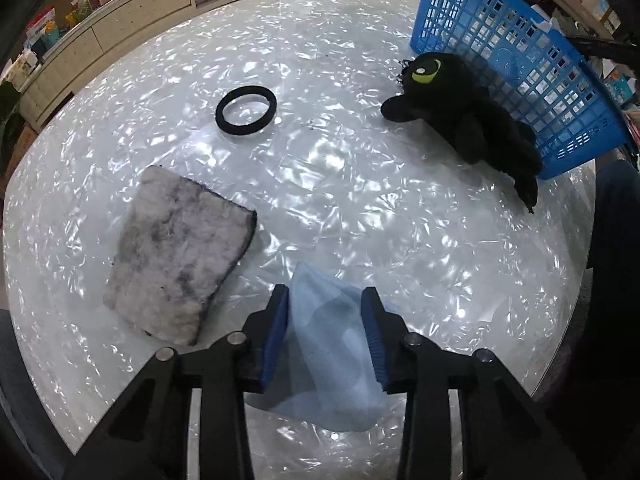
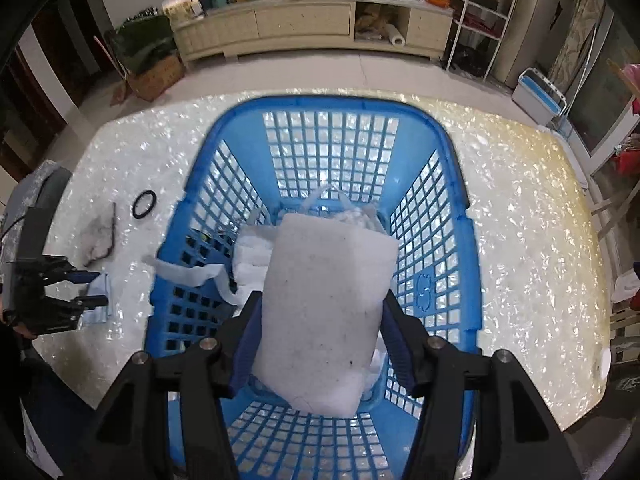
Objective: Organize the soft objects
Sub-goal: 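Carry the white pad into the basket with the right gripper while the left gripper grasps the light blue cloth, then release the white pad in the basket with the right gripper while the left gripper lifts the blue cloth, then lower the light blue cloth into the basket and open the left gripper, then move the right gripper to the black rubber ring and grasp it, then drop the black ring into the basket with the right gripper while the left gripper grasps the grey felt pad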
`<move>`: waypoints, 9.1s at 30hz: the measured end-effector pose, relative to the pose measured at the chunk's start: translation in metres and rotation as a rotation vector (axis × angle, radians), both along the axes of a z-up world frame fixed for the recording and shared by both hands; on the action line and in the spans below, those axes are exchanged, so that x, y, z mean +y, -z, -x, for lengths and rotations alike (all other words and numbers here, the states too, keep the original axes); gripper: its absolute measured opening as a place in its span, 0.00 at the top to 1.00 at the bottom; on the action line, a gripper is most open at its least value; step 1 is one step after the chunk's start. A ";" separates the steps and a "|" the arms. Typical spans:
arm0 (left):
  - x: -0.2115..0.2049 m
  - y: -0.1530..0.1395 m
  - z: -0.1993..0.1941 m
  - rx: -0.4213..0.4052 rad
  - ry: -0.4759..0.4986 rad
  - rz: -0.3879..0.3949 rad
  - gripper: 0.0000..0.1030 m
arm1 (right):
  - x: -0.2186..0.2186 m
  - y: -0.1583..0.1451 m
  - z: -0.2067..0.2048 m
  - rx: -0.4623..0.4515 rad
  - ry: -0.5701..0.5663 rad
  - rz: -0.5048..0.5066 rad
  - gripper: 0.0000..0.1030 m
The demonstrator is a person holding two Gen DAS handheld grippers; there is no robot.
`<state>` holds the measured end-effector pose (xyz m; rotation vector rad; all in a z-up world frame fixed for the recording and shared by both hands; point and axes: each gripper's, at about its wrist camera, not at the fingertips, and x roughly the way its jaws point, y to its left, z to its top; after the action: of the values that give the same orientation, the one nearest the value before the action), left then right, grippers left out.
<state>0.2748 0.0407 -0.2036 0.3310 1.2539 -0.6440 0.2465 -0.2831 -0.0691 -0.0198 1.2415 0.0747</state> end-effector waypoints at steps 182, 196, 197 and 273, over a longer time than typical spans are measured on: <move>0.107 -0.092 0.005 -0.200 -0.527 0.054 0.00 | 0.228 0.033 -0.047 -0.109 -0.283 -0.080 0.01; 0.119 -0.041 -0.043 -0.128 -0.495 0.062 0.00 | 0.232 0.096 -0.101 -0.025 -0.223 -0.065 0.11; 0.120 -0.039 -0.045 -0.123 -0.493 0.066 0.00 | 0.231 0.100 -0.104 -0.018 -0.220 -0.065 0.14; 0.024 -0.003 -0.046 -0.116 -0.025 -0.045 0.56 | 0.003 0.008 -0.018 -0.034 0.064 -0.031 0.92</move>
<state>0.3208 0.0651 -0.2008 0.3844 1.1612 -0.5682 0.2650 -0.2801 -0.0773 0.0453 1.2056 0.0379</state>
